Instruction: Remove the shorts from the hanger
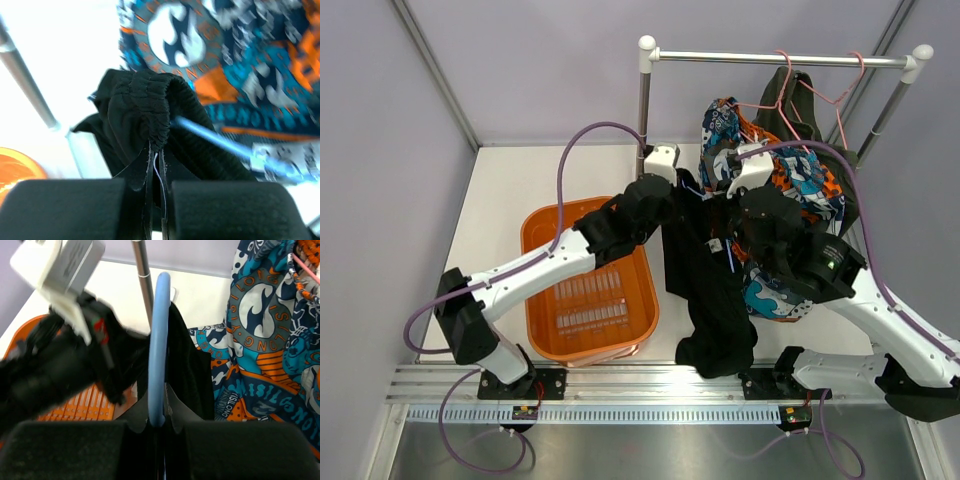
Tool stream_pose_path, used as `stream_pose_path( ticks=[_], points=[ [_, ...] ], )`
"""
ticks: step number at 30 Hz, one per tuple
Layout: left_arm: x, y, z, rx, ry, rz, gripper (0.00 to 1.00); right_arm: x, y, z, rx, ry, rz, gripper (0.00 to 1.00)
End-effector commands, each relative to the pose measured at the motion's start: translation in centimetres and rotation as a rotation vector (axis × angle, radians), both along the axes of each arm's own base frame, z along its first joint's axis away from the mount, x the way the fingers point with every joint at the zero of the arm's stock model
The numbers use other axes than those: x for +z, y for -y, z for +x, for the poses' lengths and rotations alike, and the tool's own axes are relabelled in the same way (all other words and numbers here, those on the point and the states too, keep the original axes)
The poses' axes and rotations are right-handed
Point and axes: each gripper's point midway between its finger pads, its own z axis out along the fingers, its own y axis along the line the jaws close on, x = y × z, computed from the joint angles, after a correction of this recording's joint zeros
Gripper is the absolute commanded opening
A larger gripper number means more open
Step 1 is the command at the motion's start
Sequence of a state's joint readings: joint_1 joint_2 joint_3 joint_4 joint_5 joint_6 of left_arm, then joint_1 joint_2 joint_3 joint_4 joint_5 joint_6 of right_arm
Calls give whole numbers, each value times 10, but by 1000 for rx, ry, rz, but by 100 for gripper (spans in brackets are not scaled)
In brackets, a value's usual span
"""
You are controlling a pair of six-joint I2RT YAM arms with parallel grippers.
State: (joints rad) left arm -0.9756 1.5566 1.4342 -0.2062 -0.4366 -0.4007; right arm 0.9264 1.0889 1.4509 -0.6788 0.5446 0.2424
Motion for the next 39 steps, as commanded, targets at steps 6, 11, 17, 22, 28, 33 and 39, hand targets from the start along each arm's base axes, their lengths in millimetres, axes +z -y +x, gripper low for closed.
stream_pose_path(
  ticks=[6, 11, 17, 22, 28, 33, 39],
  points=[
    [20, -53, 64, 242, 44, 1, 0, 24, 3, -25, 8, 29, 75, 0],
    [3, -57, 73, 225, 11, 15, 0, 47, 9, -34, 31, 58, 128, 0],
    [-7, -37, 52, 71, -1, 5, 0, 59, 17, -27, -19, 103, 105, 0],
    [8, -19, 5, -82, 36, 15, 0, 72, 24, -18, -81, 163, 97, 0],
    [54, -5, -74, -315, 173, -14, 0, 90, 32, 5, -212, 253, 41, 0],
    [101, -3, -126, -475, 299, -32, 0, 102, 32, 39, -257, 263, 35, 0],
    [178, -42, -121, -335, 427, -50, 0, 137, 60, 55, -342, 282, 87, 0]
  ],
)
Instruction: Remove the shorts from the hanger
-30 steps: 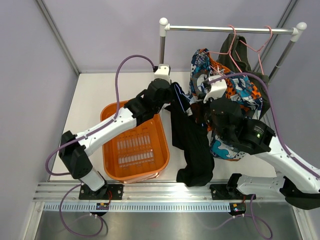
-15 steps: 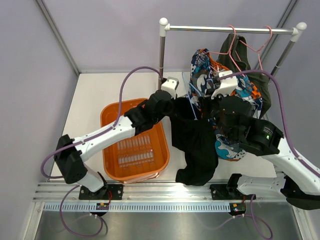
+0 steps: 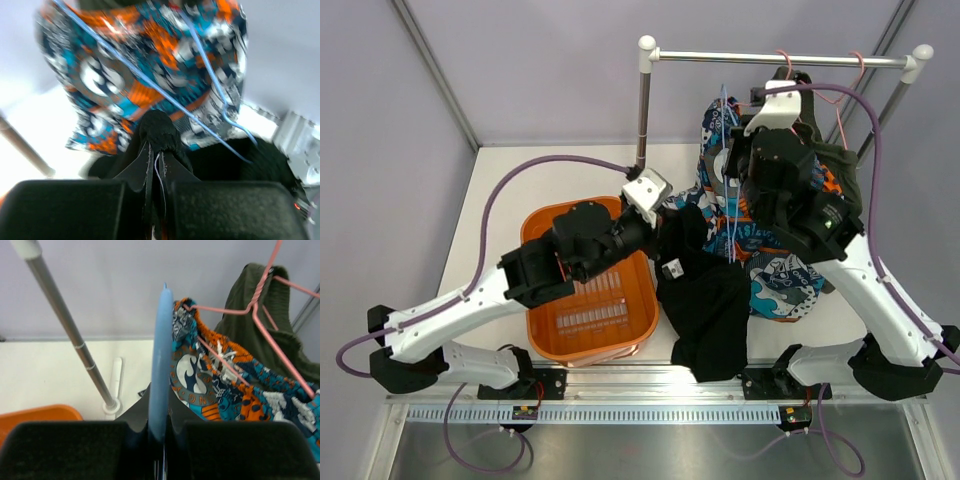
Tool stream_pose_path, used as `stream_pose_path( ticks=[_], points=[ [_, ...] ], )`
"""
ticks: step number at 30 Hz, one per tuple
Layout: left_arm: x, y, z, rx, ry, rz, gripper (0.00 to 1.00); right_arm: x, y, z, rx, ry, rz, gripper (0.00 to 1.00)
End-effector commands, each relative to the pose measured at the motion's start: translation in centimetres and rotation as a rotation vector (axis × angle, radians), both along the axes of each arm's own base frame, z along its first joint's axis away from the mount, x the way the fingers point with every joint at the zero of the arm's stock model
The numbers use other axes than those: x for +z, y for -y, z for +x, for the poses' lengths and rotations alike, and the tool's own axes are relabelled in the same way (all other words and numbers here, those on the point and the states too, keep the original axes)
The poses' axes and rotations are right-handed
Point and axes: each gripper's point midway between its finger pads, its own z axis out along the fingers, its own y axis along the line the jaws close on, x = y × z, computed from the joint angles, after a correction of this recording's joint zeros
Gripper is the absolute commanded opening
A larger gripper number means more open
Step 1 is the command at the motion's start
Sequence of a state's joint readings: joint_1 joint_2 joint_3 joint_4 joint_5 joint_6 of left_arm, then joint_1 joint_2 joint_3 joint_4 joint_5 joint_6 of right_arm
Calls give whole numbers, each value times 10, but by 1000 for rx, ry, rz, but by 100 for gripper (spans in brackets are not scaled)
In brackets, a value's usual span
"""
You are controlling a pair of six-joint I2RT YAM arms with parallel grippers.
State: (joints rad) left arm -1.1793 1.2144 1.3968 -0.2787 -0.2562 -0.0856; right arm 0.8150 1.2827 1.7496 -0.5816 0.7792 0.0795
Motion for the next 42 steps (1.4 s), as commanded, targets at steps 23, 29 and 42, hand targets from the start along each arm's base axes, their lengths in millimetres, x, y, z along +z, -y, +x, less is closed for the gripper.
stream_pose_path(
  ticks=[23, 29, 42],
  points=[
    [311, -196, 5, 537, 605, -397, 0, 35, 26, -8, 1, 41, 131, 0],
    [348, -242, -12, 613, 693, -499, 0, 22, 26, -8, -2, 16, 106, 0],
    [293, -214, -2, 546, 611, -412, 0, 13, 22, -7, 14, -4, 95, 0]
  ],
)
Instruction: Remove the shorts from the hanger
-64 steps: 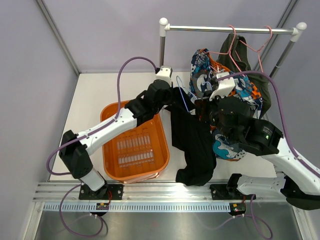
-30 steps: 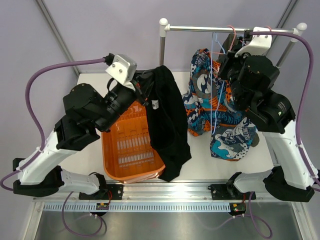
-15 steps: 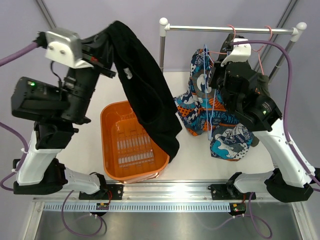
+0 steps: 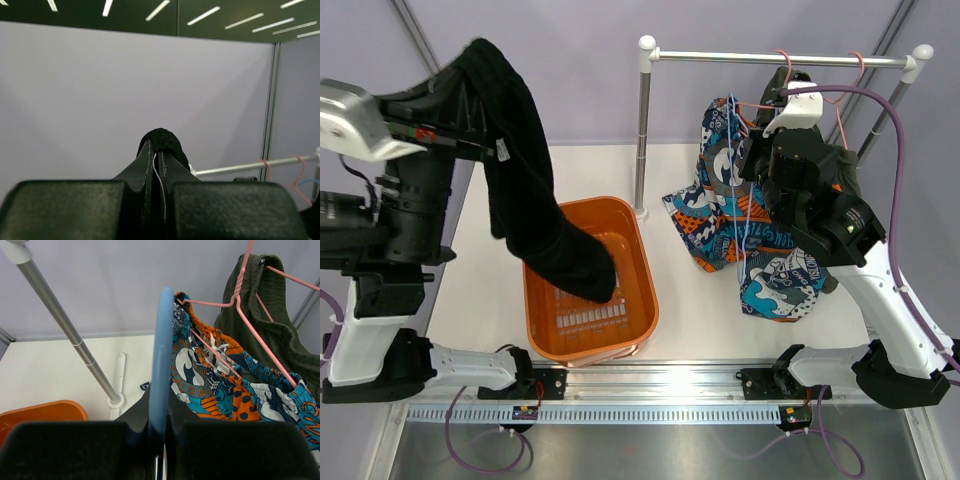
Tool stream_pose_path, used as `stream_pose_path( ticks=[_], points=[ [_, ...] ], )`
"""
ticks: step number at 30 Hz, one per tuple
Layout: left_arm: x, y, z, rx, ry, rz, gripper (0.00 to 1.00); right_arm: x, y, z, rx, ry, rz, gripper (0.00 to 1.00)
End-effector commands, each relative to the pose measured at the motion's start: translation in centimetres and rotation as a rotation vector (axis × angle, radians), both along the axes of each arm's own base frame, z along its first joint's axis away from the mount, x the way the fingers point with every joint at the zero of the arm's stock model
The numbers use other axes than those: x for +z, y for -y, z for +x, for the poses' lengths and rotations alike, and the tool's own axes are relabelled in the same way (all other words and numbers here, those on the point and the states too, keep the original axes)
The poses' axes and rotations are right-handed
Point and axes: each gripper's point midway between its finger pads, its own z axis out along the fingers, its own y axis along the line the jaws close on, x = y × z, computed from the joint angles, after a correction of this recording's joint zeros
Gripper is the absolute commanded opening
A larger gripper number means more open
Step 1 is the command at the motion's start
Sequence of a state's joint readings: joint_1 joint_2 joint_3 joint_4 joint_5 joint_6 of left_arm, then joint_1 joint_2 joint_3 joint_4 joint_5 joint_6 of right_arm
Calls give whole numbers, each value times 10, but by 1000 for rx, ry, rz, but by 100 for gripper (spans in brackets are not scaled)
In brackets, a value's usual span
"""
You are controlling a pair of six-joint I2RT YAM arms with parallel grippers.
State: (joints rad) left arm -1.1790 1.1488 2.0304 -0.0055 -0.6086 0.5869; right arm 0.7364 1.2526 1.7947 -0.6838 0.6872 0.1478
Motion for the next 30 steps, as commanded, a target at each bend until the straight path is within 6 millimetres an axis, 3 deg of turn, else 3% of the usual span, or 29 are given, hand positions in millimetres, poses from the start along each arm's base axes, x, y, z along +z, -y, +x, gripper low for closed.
stream_pose_path(
  ticks=[1, 2, 4, 5, 7, 8, 10, 11, 13, 14, 17, 18, 19, 20, 21, 22, 23, 25, 27, 30],
  points=[
    [-38, 22, 12, -19, -74, 16, 0, 7, 0, -2, 11, 23, 36, 0],
    [-68, 34, 18, -22, -118, 60, 0, 5, -1, -1, 14, 19, 33, 0],
    [-104, 45, 24, -48, -207, 49, 0, 1, -4, 0, 24, 6, 27, 0],
    [-139, 53, 28, -52, -265, 86, 0, 1, -5, 0, 30, 3, 27, 0],
    [-183, 62, 31, -85, -376, 58, 0, -2, -8, 0, 43, -4, 23, 0],
    [-229, 77, 36, -101, -470, 77, 0, -3, -9, 0, 48, -7, 23, 0],
    [-271, 73, 39, -70, -565, 72, 0, -4, -12, 0, 63, -12, 20, 0],
    [-314, 69, 42, -20, -665, 58, 0, -5, -12, 0, 67, -16, 15, 0],
    [-359, 58, 44, 30, -762, 56, 0, -8, -16, 0, 85, -23, 8, 0],
    [-391, 54, 41, 29, -822, 24, 0, -11, -19, 1, 94, -30, 2, 0],
    [-448, 39, 33, 35, -949, -8, 0, -17, -23, 5, 106, -46, -22, 0],
    [-475, 35, 30, 44, -996, 9, 2, -19, -24, 5, 106, -50, -33, 0],
    [-484, 27, 27, 37, -1020, -11, 3, -19, -24, 6, 105, -49, -38, 0],
    [-494, 32, 21, -13, -1056, -26, 7, -19, -26, 8, 107, -47, -40, 0],
    [-501, 31, 19, -22, -1072, -36, 16, -20, -28, 11, 106, -50, -49, 0],
    [-506, 27, 16, -31, -1078, -46, 36, -16, -28, 12, 107, -43, -46, 0],
    [-505, 27, 13, -49, -1079, -51, 48, -18, -31, 16, 106, -49, -55, 0],
    [-485, 21, 8, -78, -1048, -74, 85, -11, -32, 19, 113, -43, -58, 0],
    [-467, 20, 4, -112, -1010, -26, 99, -14, -33, 27, 122, -58, -77, 0],
    [-439, 12, 0, -111, -983, 33, 99, -9, -38, 34, 189, -57, -73, 0]
  ],
)
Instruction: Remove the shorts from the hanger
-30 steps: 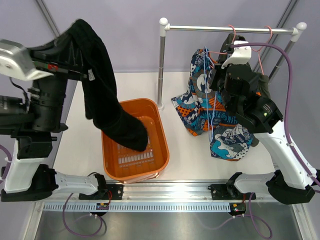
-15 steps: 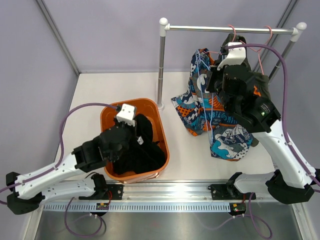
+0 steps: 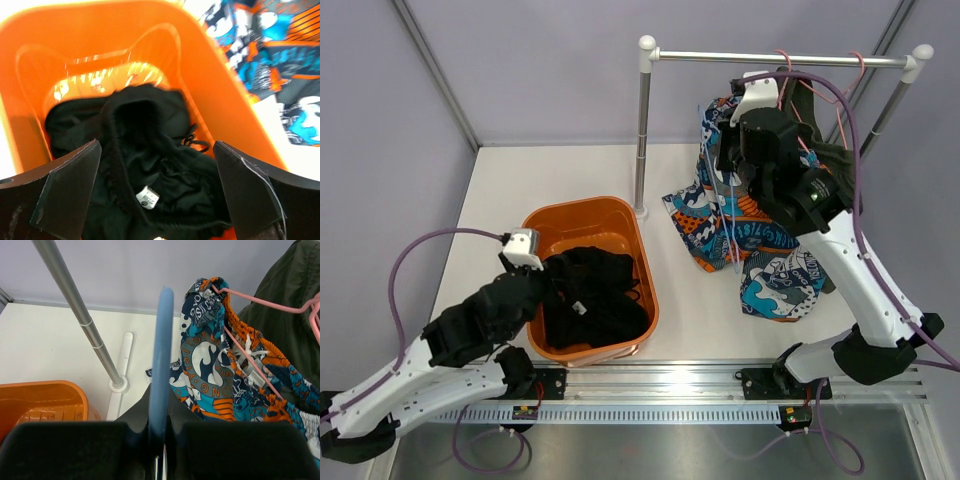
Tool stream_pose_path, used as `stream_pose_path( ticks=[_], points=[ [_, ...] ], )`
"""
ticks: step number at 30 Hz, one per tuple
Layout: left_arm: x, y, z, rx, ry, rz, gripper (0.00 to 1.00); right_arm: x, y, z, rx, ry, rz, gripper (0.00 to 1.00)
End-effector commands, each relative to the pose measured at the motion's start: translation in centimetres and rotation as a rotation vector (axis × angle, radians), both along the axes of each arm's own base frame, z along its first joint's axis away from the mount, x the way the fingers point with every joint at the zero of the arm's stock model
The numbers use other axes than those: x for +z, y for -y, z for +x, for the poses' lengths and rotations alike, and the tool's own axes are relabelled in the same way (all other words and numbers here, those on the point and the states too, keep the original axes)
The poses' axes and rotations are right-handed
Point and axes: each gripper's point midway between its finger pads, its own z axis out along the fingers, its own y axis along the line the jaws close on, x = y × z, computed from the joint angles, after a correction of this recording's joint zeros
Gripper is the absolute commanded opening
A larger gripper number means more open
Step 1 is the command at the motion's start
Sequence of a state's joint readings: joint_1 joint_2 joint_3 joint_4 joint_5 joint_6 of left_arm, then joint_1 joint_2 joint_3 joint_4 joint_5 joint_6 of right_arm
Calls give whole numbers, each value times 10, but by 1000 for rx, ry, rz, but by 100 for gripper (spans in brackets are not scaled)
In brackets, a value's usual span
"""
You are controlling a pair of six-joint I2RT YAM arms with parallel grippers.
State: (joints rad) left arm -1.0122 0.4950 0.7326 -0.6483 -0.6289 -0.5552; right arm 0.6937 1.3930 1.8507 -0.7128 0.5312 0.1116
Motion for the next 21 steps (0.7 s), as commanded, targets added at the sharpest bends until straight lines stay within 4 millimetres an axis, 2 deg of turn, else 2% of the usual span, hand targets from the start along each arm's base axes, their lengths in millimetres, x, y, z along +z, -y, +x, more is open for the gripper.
stream_pose_path(
  ticks=[1, 2, 4, 6, 7, 8, 10, 11, 13, 15, 16, 17, 19, 21],
  points=[
    [47, -3, -5, -41, 51, -30, 99, 29, 6, 5, 78, 47, 26, 0],
    [53, -6, -4, -37, 61, -16, 99, 30, 1, 8, 116, 52, 22, 0],
    [52, -8, -4, -35, 67, 4, 99, 40, 5, 13, 127, 75, 22, 0],
    [52, -5, -7, -59, 65, -9, 99, 41, 0, 21, 162, 76, 8, 0],
    [52, -3, -9, -77, 59, -14, 99, 47, 1, 23, 175, 95, -14, 0],
    [50, 2, -13, -114, 48, -18, 99, 42, -2, 30, 207, 80, -25, 0],
    [46, 4, -19, -154, 35, -5, 99, 48, -6, 35, 251, 89, -18, 0],
    [43, 4, -21, -167, 26, 6, 99, 45, -6, 43, 260, 84, -19, 0],
    [37, 0, -23, -169, 11, 32, 99, 49, -12, 46, 301, 94, -9, 0],
    [33, -3, -24, -168, 4, 51, 99, 42, -14, 59, 297, 76, -12, 0],
    [30, -6, -25, -163, 1, 61, 99, 49, -15, 60, 296, 92, -7, 0],
    [28, -10, -25, -151, 2, 68, 99, 39, -18, 68, 299, 66, -20, 0],
    [21, -14, -26, -145, -5, 82, 99, 44, -24, 72, 335, 78, -16, 0],
    [23, -18, -28, -138, 11, 60, 99, 38, -30, 82, 346, 69, -27, 0]
  ],
)
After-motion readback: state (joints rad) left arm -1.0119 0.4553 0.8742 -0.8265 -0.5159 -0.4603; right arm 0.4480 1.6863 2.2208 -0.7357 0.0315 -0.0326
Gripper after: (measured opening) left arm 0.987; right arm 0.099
